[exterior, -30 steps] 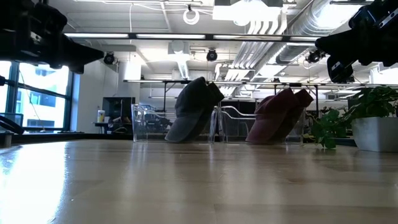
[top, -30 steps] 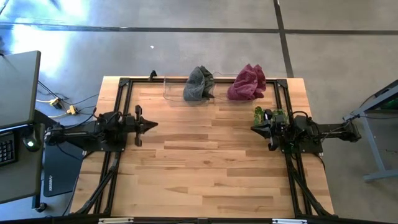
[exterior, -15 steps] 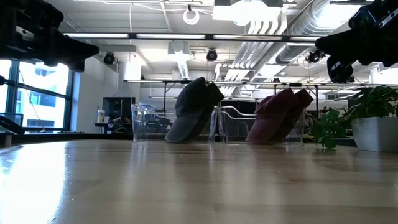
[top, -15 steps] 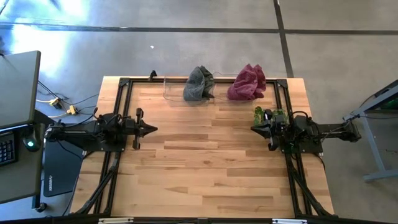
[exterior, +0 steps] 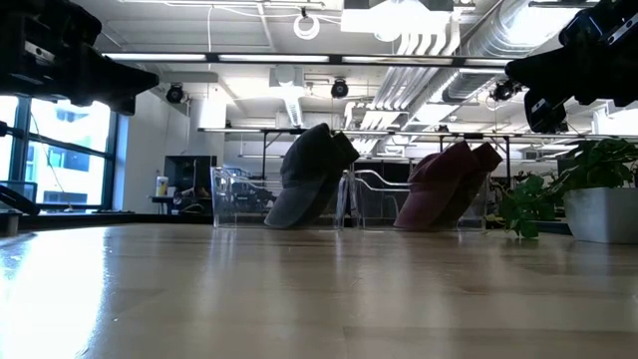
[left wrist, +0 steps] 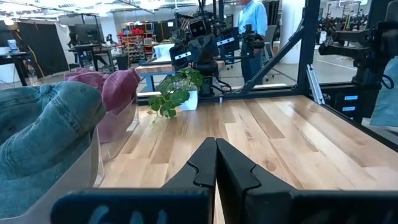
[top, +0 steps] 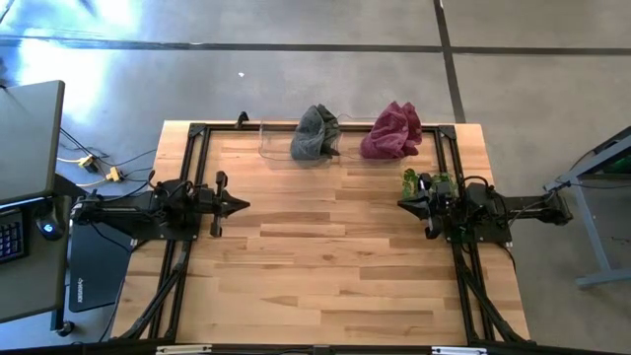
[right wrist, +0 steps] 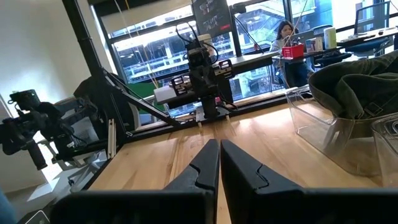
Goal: Pick & Place hat
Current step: Return to Home Position
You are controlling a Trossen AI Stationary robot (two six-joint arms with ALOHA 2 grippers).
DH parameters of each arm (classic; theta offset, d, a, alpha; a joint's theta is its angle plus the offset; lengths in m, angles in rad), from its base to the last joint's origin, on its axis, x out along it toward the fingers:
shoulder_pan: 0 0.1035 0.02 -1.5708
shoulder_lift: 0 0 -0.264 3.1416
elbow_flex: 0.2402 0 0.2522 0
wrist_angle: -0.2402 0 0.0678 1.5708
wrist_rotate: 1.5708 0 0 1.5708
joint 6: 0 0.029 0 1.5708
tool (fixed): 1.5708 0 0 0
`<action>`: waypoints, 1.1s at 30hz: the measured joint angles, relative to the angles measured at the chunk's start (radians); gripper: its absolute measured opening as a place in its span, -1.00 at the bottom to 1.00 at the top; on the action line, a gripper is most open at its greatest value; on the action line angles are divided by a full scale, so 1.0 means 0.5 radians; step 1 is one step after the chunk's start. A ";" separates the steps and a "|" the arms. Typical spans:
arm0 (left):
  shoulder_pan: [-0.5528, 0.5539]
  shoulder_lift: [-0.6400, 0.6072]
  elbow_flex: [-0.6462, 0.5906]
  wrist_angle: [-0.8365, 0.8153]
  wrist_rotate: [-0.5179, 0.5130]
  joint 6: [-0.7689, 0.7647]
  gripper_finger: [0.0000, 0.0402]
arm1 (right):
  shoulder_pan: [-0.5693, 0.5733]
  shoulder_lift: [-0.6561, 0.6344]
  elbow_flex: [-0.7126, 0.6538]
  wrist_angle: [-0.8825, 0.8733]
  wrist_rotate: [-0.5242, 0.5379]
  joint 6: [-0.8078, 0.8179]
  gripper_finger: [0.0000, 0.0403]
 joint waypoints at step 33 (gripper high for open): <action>0.000 0.000 0.000 -0.002 -0.001 -0.002 -1.00 | 0.001 0.013 0.000 -0.144 -0.034 -0.312 -0.94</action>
